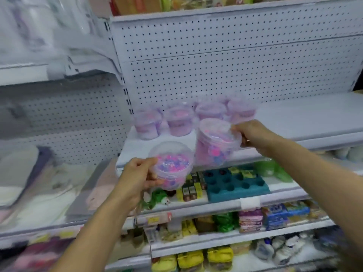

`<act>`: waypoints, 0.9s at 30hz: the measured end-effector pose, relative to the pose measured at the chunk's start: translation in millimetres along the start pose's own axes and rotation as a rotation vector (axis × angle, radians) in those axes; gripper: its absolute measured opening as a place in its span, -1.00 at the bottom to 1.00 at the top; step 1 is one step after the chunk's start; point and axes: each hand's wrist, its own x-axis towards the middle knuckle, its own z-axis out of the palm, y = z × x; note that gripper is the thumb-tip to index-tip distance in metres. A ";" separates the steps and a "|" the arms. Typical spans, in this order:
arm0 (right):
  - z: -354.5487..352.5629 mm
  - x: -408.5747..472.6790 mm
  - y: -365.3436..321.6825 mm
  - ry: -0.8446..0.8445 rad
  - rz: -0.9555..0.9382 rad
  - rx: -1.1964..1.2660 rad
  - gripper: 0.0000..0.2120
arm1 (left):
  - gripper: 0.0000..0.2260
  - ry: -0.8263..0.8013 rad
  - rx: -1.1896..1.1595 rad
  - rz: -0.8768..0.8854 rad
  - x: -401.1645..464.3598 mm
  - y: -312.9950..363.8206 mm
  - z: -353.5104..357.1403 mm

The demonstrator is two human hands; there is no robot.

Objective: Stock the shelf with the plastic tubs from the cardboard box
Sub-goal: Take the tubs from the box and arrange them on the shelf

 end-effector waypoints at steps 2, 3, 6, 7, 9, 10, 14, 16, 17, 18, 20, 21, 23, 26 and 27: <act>36.7 17.8 -15.9 -0.004 -0.007 -0.008 -0.79 | -0.87 0.026 -0.013 0.008 9.4 4.5 -32.6; 53.9 25.5 -23.3 -0.013 -0.011 -0.034 -0.82 | -0.85 0.037 -0.026 0.009 13.4 6.0 -47.1; 99.8 47.2 -41.9 -0.069 -0.039 -0.155 -0.93 | -0.82 0.059 -0.077 0.005 20.4 9.9 -81.2; 112.5 52.8 -47.4 -0.096 -0.053 -0.204 -0.92 | -0.83 0.066 -0.098 0.001 21.6 10.8 -89.7; 135.7 63.4 -57.5 -0.163 -0.090 -0.322 -0.91 | -0.83 0.082 -0.135 -0.009 23.5 12.3 -102.8; 145.8 67.7 -62.3 -0.189 -0.101 -0.369 -0.90 | -0.82 0.088 -0.150 -0.014 24.4 12.9 -107.9; 176.3 86.5 -71.8 -0.254 -0.126 -0.487 -0.83 | -0.85 0.080 -0.190 -0.022 24.9 15.7 -122.3; 185.9 94.7 -70.1 -0.255 -0.174 -0.513 -0.79 | -0.84 0.067 -0.183 -0.018 24.7 17.0 -128.5; 188.7 98.4 -67.5 -0.244 -0.193 -0.516 -0.75 | -0.84 0.063 -0.181 -0.015 24.9 18.0 -131.5; 190.5 100.4 -65.5 -0.227 -0.216 -0.521 -0.71 | -0.85 0.062 -0.183 -0.011 25.1 19.0 -134.4; 190.1 100.4 -64.3 -0.179 -0.280 -0.550 -0.69 | -0.87 0.070 -0.189 0.002 26.4 21.4 -139.0; 189.3 97.9 -65.7 -0.144 -0.330 -0.581 -0.71 | -0.88 0.076 -0.192 0.008 27.3 22.7 -140.7; 187.0 82.7 -73.3 -0.051 -0.467 -0.659 -0.73 | -0.88 0.080 -0.200 0.018 29.3 25.5 -142.8; 183.6 45.3 -83.0 -0.021 -0.611 -0.847 -0.60 | -0.87 0.076 -0.211 0.024 33.0 30.1 -143.4; 182.9 35.5 -83.8 -0.063 -0.623 -0.934 -0.55 | -0.87 0.079 -0.214 0.026 34.6 31.4 -143.6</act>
